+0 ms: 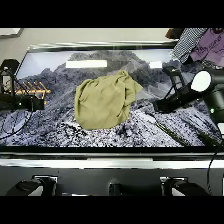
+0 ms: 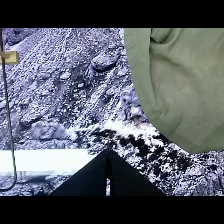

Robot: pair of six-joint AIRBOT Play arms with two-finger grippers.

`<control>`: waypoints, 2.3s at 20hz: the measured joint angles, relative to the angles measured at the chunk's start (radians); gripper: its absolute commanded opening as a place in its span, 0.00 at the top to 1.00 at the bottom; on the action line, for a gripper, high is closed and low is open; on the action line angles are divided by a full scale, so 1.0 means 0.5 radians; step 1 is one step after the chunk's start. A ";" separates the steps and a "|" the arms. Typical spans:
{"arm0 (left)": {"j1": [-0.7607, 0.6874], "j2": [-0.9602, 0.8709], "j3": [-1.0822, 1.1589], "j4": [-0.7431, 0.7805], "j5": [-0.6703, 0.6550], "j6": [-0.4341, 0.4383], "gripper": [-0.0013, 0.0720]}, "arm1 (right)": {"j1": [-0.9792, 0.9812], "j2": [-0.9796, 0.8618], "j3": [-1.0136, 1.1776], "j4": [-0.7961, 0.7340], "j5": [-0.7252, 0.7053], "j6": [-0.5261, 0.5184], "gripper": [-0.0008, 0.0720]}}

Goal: Fold the clothes and pants, and hang the long-sleeved shirts on hangers.

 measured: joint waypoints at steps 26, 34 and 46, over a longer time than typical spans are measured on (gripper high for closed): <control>0.404 -1.148 0.001 -1.144 0.675 0.395 0.00 | 0.000 0.000 0.000 -0.003 -0.024 -0.048 0.95; 0.296 -1.656 0.175 -1.514 0.771 0.591 0.95 | 0.000 -0.003 -0.001 0.039 -0.109 0.046 0.83; 0.268 -1.650 0.214 -1.564 0.764 0.613 0.96 | 0.001 -0.543 -0.548 1.068 -0.911 -0.017 0.04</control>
